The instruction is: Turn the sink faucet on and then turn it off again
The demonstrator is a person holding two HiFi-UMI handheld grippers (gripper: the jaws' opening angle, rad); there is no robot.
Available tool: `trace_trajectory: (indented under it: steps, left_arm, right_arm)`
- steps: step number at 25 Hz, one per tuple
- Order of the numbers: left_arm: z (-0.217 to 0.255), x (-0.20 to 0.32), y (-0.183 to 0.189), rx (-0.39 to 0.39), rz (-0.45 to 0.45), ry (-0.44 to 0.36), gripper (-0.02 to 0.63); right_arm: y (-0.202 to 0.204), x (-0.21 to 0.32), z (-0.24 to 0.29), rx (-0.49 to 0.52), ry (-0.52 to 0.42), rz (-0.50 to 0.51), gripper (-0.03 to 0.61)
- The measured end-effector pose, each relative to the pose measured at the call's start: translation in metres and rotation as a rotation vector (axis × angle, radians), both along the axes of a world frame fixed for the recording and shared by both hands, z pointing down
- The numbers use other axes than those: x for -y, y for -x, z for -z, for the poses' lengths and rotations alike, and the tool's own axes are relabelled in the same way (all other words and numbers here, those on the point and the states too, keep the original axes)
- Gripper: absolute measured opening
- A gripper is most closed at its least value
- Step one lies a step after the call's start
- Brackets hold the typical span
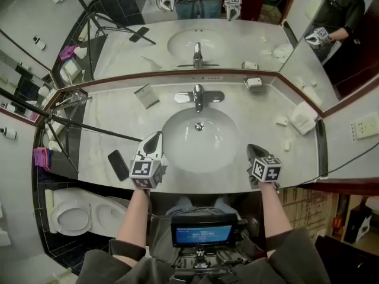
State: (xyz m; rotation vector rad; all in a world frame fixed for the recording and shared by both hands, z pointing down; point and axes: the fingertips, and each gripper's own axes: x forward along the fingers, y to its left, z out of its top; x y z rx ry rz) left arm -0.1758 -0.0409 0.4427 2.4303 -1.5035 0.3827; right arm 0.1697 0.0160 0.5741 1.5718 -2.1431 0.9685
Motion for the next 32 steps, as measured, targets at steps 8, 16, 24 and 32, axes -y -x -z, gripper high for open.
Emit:
trace_trajectory:
  steps: [8,16,24,32]
  left_arm:
    - [-0.019,-0.012,0.008,0.028,0.019,0.016,0.002]
    - [-0.040,-0.019,0.014,0.044,0.026,0.058,0.002]
    - [-0.062,-0.023,0.004,0.080,-0.015,0.080,0.002]
    - [-0.073,-0.025,0.011,0.119,-0.002,0.081,0.002]
  right_arm:
    - [0.061,0.025,-0.011,0.321,0.065,-0.063,0.041]
    - [0.114,0.073,-0.014,0.803,0.108,-0.260,0.165]
    - [0.148,0.145,-0.015,1.086,0.088,-0.390,0.224]
    - [0.167,0.195,-0.013,1.190,0.069,-0.453,0.225]
